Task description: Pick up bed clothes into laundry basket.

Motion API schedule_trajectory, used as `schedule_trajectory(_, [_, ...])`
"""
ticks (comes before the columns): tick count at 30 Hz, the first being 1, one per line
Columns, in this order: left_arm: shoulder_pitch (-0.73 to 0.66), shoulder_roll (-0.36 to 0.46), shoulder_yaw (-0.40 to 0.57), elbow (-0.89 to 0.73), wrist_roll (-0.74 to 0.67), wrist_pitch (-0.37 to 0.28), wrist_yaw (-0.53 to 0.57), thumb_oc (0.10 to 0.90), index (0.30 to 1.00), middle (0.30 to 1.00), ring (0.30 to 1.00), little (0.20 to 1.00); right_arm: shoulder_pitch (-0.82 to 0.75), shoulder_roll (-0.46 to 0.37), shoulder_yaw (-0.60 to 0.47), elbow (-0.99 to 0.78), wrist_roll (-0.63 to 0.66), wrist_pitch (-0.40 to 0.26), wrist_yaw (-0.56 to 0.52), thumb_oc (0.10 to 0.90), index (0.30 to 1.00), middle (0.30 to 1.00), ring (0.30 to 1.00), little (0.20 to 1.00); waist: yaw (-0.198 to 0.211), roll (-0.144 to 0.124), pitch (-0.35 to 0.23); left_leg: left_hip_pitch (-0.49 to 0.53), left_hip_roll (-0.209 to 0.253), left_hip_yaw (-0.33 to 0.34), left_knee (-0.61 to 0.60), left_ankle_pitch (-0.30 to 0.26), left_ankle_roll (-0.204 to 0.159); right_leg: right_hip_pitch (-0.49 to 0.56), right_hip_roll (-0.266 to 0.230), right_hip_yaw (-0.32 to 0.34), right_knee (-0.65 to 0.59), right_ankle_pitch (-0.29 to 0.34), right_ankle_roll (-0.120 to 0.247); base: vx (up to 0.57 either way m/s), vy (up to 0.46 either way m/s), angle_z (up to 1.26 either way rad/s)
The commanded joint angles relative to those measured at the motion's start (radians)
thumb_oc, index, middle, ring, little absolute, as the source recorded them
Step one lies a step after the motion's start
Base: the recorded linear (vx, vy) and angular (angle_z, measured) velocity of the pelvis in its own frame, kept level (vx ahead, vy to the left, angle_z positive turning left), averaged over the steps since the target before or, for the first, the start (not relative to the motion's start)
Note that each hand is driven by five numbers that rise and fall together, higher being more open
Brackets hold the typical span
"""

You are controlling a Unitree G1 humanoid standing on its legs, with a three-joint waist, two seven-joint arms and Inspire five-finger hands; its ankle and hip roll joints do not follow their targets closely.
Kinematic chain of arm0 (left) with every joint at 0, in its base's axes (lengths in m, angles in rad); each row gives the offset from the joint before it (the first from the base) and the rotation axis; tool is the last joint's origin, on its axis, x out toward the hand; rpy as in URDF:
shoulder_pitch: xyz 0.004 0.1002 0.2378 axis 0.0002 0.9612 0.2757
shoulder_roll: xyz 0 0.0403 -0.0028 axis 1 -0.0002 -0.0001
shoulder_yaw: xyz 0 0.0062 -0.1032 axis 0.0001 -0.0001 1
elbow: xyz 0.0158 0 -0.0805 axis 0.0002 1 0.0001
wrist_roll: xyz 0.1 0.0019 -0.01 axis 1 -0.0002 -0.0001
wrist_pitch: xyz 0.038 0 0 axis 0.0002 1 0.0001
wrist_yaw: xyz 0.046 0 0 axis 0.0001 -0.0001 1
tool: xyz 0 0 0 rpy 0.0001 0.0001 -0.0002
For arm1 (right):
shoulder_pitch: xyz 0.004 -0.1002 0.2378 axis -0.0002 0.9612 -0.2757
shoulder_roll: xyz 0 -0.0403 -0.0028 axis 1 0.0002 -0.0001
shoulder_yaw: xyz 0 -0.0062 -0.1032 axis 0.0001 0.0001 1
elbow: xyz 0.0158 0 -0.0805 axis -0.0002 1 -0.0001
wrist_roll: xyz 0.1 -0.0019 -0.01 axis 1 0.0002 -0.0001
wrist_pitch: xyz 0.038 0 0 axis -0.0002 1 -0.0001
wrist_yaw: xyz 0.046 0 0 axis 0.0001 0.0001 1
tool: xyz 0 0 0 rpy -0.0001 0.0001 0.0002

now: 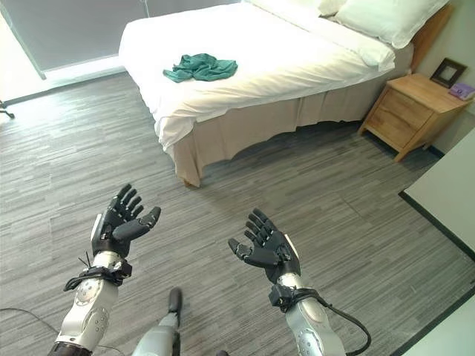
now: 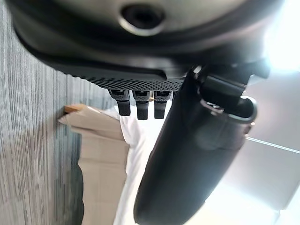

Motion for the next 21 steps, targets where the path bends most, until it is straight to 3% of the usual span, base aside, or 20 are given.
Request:
schedule_trajectory(1, [-0.058, 0.075, 0.046, -0.172, 0.043, -0.111, -0.015, 0.800, 0.900, 0.900, 0.900, 0.900, -0.050, 0.059, -0.017, -0.139, -0.002, -0.080, 0.051, 0.800, 0.900, 0.900, 0.900, 0.900, 0.005, -0.096, -0.079, -0.051, 0.017, 0.028, 0.128, 0.067, -0.022, 0.085, -0.215, 0.029, 0.032, 0.070, 0.173, 0.47, 0.123, -1.00])
schedule_trajectory(3, [-0.061, 0.091, 0.043, -0.181, 0.056, -0.107, -0.002, 0.800, 0.900, 0.900, 0.900, 0.900, -0.066, 0.074, -0.005, -0.138, -0.016, -0.076, 0.051, 0.800, 0.900, 0.900, 0.900, 0.900, 0.020, -0.092, -0.077, -0.020, 0.016, 0.054, 0.155, 0.020, 0.018, -0.030, -0.229, 0.038, 0.293, 0.288, 0.223, 0.44, 0.208, -0.82])
schedule_trajectory(4, [-0.065, 0.104, 0.038, -0.187, 0.066, -0.103, -0.001, 0.800, 0.900, 0.900, 0.900, 0.900, -0.076, 0.075, 0.007, -0.135, -0.042, -0.072, 0.055, 0.800, 0.900, 0.900, 0.900, 0.900, 0.013, -0.073, -0.062, 0.021, 0.008, 0.055, 0.160, -0.007, 0.043, -0.107, -0.213, 0.033, 0.446, 0.384, 0.219, 0.52, 0.343, -0.97])
schedule_trajectory(5, [-0.073, 0.115, 0.039, -0.191, 0.073, -0.101, 0.005, 0.800, 0.900, 0.900, 0.900, 0.900, -0.087, 0.075, 0.020, -0.135, -0.063, -0.069, 0.058, 0.800, 0.900, 0.900, 0.900, 0.900, -0.014, -0.069, -0.032, 0.091, -0.023, 0.043, 0.153, -0.044, 0.063, -0.192, -0.224, -0.004, 0.568, 0.398, 0.208, 0.36, 0.258, -0.77])
schedule_trajectory(6, [-0.074, 0.115, 0.040, -0.191, 0.073, -0.101, 0.005, 0.800, 0.900, 0.900, 0.900, 0.900, -0.089, 0.075, 0.021, -0.135, -0.063, -0.069, 0.058, 0.800, 0.900, 0.900, 0.900, 0.900, -0.014, -0.067, -0.032, 0.090, -0.020, 0.044, 0.151, -0.041, 0.062, -0.195, -0.221, -0.002, 0.569, 0.401, 0.208, 0.58, 0.374, -0.31])
schedule_trajectory(7, [-0.086, 0.134, 0.037, -0.213, 0.091, -0.101, 0.008, 0.800, 0.900, 0.900, 0.900, 0.900, -0.089, 0.082, 0.027, -0.139, -0.063, -0.066, 0.057, 0.800, 0.900, 0.900, 0.900, 0.900, -0.061, -0.045, -0.012, 0.176, -0.032, 0.025, 0.121, -0.087, 0.088, -0.308, -0.195, -0.044, 0.668, 0.343, 0.194, 0.52, 0.303, -0.02])
schedule_trajectory(8, [-0.098, 0.139, 0.036, -0.207, 0.093, -0.097, 0.007, 0.800, 0.900, 0.900, 0.900, 0.900, -0.088, 0.082, 0.026, -0.137, -0.053, -0.065, 0.058, 0.800, 0.900, 0.900, 0.900, 0.900, -0.078, -0.028, -0.013, 0.210, -0.023, 0.014, 0.097, -0.094, 0.092, -0.371, -0.169, -0.063, 0.664, 0.329, 0.193, 0.78, 0.361, 0.11])
schedule_trajectory(9, [-0.114, 0.145, 0.030, -0.201, 0.105, -0.095, 0.003, 0.800, 0.900, 0.900, 0.900, 0.900, -0.080, 0.077, 0.019, -0.136, -0.044, -0.066, 0.064, 0.800, 0.900, 0.900, 0.900, 0.900, -0.122, -0.027, 0.000, 0.275, -0.040, -0.022, 0.071, -0.121, 0.096, -0.464, -0.147, -0.067, 0.661, 0.283, 0.188, 0.59, 0.176, 0.32])
schedule_trajectory(12, [-0.160, 0.154, -0.001, -0.209, 0.123, -0.099, -0.030, 0.800, 0.900, 0.900, 0.900, 0.900, -0.056, 0.057, 0.001, -0.143, -0.032, -0.062, 0.083, 0.800, 0.900, 0.900, 0.900, 0.900, -0.213, -0.039, -0.005, 0.405, -0.070, -0.067, -0.002, -0.180, 0.081, -0.537, -0.154, -0.139, 0.361, 0.256, 0.200, 0.74, 0.051, 0.79])
schedule_trajectory(13, [-0.178, 0.143, -0.016, -0.211, 0.120, -0.100, -0.027, 0.800, 0.900, 0.900, 0.900, 0.900, -0.047, 0.055, -0.006, -0.145, -0.027, -0.064, 0.080, 0.800, 0.900, 0.900, 0.900, 0.900, -0.241, -0.050, -0.011, 0.450, -0.088, -0.086, -0.018, -0.205, 0.074, -0.573, -0.166, -0.140, 0.241, 0.270, 0.209, 0.78, -0.017, 0.67])
schedule_trajectory(14, [-0.191, 0.135, -0.024, -0.198, 0.106, -0.101, -0.029, 0.800, 0.900, 0.900, 0.900, 0.900, -0.042, 0.053, -0.011, -0.145, -0.019, -0.062, 0.080, 0.800, 0.900, 0.900, 0.900, 0.900, -0.263, -0.036, -0.011, 0.490, -0.073, -0.101, -0.037, -0.226, 0.066, -0.552, -0.165, -0.158, 0.139, 0.270, 0.217, 0.78, -0.040, 0.92])
schedule_trajectory(16, [-0.228, 0.125, -0.051, -0.178, 0.096, -0.100, -0.028, 0.800, 0.900, 0.900, 0.900, 0.900, -0.030, 0.062, -0.017, -0.130, 0.004, -0.063, 0.080, 0.800, 0.900, 0.900, 0.900, 0.900, -0.295, -0.042, -0.025, 0.554, -0.077, -0.141, -0.040, -0.276, 0.050, -0.549, -0.176, -0.139, -0.043, 0.303, 0.238, 0.69, -0.055, 0.86])
schedule_trajectory(18, [-0.238, 0.125, -0.065, -0.183, 0.098, -0.100, -0.041, 0.800, 0.900, 0.900, 0.900, 0.900, -0.029, 0.056, -0.015, -0.125, 0.003, -0.056, 0.085, 0.800, 0.900, 0.900, 0.900, 0.900, -0.308, -0.031, -0.037, 0.616, -0.058, -0.169, -0.042, -0.314, 0.042, -0.572, -0.180, -0.161, -0.099, 0.326, 0.255, 0.48, -0.087, 0.45])
schedule_trajectory(19, [-0.238, 0.125, -0.065, -0.183, 0.098, -0.100, -0.041, 0.800, 0.900, 0.900, 0.900, 0.900, -0.029, 0.056, -0.016, -0.125, 0.003, -0.056, 0.085, 0.800, 0.900, 0.900, 0.900, 0.900, -0.314, -0.037, -0.037, 0.611, -0.064, -0.176, -0.043, -0.307, 0.040, -0.574, -0.189, -0.163, -0.101, 0.333, 0.254, 0.61, -0.212, 0.48])
schedule_trajectory(20, [-0.244, 0.129, -0.075, -0.189, 0.107, -0.099, -0.057, 0.800, 0.900, 0.900, 0.900, 0.900, -0.030, 0.042, -0.014, -0.124, 0.000, -0.050, 0.093, 0.800, 0.900, 0.900, 0.900, 0.900, -0.318, -0.041, -0.070, 0.673, -0.047, -0.178, -0.018, -0.335, 0.024, -0.568, -0.207, -0.245, -0.060, 0.368, 0.250, 0.41, -0.174, 0.56])
schedule_trajectory(21, [-0.244, 0.129, -0.075, -0.189, 0.107, -0.099, -0.057, 0.800, 0.900, 0.900, 0.900, 0.900, -0.030, 0.041, -0.015, -0.124, 0.000, -0.050, 0.093, 0.800, 0.900, 0.900, 0.900, 0.900, -0.325, -0.046, -0.069, 0.671, -0.051, -0.186, -0.019, -0.330, 0.022, -0.569, -0.215, -0.248, -0.057, 0.370, 0.249, 0.82, -0.350, 0.63])
